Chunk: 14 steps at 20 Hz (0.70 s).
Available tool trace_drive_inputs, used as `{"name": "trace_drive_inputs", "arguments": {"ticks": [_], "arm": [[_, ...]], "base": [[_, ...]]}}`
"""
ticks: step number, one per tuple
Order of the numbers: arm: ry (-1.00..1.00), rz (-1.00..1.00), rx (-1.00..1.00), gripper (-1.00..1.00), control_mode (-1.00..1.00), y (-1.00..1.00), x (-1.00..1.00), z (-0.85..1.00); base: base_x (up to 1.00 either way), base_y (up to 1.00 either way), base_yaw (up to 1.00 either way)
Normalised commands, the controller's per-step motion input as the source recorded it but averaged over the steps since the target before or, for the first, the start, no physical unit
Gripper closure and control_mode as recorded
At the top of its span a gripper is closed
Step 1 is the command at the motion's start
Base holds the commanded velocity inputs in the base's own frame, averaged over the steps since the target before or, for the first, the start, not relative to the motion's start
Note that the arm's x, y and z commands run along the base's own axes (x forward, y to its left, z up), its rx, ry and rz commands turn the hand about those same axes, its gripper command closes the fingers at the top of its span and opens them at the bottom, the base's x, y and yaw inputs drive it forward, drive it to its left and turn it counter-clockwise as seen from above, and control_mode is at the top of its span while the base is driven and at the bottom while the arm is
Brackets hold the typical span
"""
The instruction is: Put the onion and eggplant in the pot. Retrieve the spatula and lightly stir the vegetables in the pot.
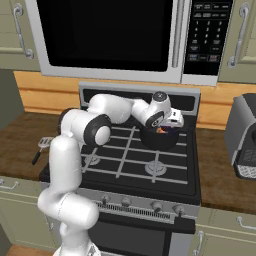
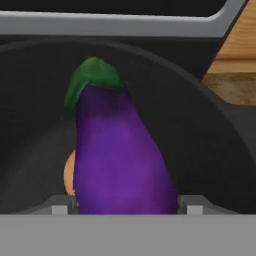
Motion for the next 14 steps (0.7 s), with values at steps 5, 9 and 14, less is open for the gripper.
{"name": "trace_drive_inputs", "arguments": {"ticks": [5, 9, 14], "arm": [[-0.01, 0.0, 0.0, -1.0, -1.0, 0.34, -0.08, 0.0], [-0.13, 0.0, 0.0, -1.0, -1.0, 0.34, -0.12, 0.36], [-0.2, 0.0, 0.0, -1.0, -1.0, 0.35, -0.61, 0.6]], "base": [[0.0, 0.0, 0.0], [0.0, 0.0, 0.0], [0.0, 0.0, 0.0]]}}
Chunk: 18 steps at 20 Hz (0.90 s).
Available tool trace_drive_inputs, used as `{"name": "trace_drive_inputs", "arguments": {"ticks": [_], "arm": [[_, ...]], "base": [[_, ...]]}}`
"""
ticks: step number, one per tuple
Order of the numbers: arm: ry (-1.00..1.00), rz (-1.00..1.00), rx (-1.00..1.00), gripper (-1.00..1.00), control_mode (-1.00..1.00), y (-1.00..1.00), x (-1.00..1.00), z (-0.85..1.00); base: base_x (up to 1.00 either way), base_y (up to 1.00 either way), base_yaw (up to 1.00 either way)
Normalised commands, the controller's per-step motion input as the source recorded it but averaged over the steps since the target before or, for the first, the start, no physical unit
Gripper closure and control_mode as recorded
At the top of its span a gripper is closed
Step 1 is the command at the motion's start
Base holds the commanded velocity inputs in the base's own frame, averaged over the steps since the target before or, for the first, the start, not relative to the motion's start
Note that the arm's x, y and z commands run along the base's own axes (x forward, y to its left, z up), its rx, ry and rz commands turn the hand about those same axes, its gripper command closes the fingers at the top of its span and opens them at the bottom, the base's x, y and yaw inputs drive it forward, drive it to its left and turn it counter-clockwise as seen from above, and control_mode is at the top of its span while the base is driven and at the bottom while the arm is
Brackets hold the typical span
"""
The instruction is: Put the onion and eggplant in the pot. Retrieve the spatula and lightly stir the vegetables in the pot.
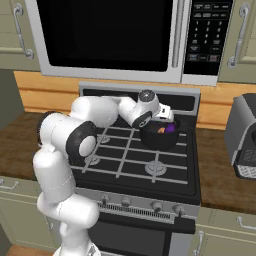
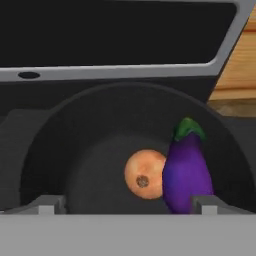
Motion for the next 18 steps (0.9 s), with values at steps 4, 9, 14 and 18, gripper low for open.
{"name": "trace_drive_inputs", "arguments": {"ticks": [4, 9, 14, 18], "arm": [[-0.11, 0.0, -0.01, -1.0, -1.0, 0.13, -0.84, 0.36], [0.0, 0.0, -0.09, -1.0, -1.0, 0.34, -0.94, 0.4], [0.05, 0.02, -0.07, -1.0, -1.0, 0.06, -0.02, 0.01], [0.02, 0.0, -0.03, -1.0, -1.0, 0.52, -0.05, 0.02]], "base": [[0.0, 0.0, 0.0], [0.0, 0.0, 0.0], [0.0, 0.0, 0.0], [0.0, 0.0, 0.0]]}}
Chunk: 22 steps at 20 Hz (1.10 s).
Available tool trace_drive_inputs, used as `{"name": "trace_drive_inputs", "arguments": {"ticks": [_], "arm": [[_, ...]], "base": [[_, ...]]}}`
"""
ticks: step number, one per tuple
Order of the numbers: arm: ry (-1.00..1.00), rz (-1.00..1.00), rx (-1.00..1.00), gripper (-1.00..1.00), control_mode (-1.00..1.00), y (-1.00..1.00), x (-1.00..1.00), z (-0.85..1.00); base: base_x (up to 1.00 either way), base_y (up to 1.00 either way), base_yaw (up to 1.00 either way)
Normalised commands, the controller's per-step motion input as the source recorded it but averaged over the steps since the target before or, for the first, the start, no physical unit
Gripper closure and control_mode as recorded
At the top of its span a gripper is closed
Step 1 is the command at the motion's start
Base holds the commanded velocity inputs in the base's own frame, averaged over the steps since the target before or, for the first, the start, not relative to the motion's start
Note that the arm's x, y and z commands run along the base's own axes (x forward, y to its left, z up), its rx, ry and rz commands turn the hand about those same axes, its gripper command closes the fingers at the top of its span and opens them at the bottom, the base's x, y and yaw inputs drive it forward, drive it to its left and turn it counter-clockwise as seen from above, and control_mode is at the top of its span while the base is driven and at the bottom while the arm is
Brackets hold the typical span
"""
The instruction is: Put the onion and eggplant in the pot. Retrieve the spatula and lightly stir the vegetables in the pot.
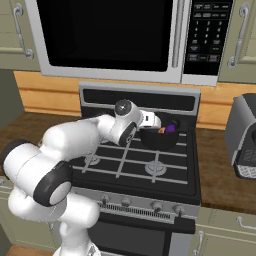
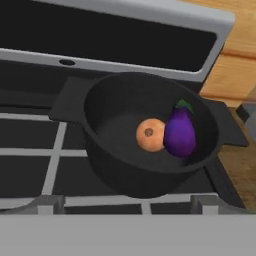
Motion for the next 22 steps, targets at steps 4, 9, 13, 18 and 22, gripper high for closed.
{"name": "trace_drive_inputs", "arguments": {"ticks": [4, 9, 13, 18, 22], "arm": [[0.17, 0.12, 0.03, -1.0, -1.0, 1.0, -0.42, 0.07], [0.17, 0.19, 0.03, -1.0, -1.0, 1.0, -0.44, 0.0], [0.2, 0.24, 0.06, -1.0, -1.0, 1.0, -0.22, -0.02], [0.21, 0.22, 0.08, -1.0, -1.0, 1.0, 0.0, -0.04], [0.2, 0.2, 0.08, -1.0, -1.0, 1.0, 0.0, -0.11]], "base": [[0.0, 0.0, 0.0], [0.0, 0.0, 0.0], [0.0, 0.0, 0.0], [0.0, 0.0, 0.0], [0.0, 0.0, 0.0]]}}
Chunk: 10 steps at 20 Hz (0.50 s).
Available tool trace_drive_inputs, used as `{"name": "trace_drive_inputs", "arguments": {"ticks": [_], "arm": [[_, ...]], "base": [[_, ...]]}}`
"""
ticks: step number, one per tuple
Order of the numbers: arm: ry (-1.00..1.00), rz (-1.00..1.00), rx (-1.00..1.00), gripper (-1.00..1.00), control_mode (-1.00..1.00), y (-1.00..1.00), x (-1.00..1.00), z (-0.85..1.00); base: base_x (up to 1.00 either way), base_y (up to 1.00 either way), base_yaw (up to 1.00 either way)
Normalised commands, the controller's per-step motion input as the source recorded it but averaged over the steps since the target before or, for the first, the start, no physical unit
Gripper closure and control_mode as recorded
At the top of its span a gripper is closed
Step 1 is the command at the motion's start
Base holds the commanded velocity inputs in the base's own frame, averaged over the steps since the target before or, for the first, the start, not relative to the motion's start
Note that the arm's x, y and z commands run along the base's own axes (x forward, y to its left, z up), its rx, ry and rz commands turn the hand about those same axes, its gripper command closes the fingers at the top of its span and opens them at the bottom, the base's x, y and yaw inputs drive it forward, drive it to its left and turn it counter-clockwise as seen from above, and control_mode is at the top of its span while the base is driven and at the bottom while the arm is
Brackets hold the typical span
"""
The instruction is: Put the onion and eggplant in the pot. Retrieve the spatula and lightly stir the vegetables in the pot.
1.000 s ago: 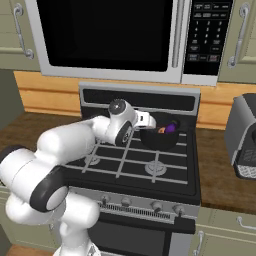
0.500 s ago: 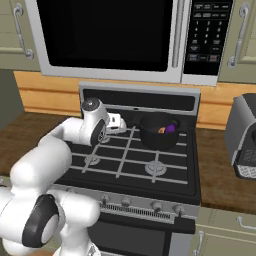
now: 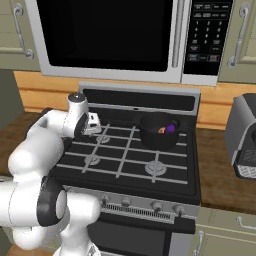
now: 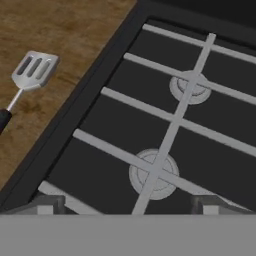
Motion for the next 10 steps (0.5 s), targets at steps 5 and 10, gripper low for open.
{"name": "trace_drive_inputs", "arguments": {"ticks": [5, 10], "arm": [[0.07, 0.12, 0.0, -1.0, -1.0, 1.0, -0.13, -0.53], [0.0, -0.01, -0.18, -1.0, -1.0, 1.0, -0.28, -0.53]], "base": [[0.0, 0.0, 0.0], [0.0, 0.0, 0.0]]}}
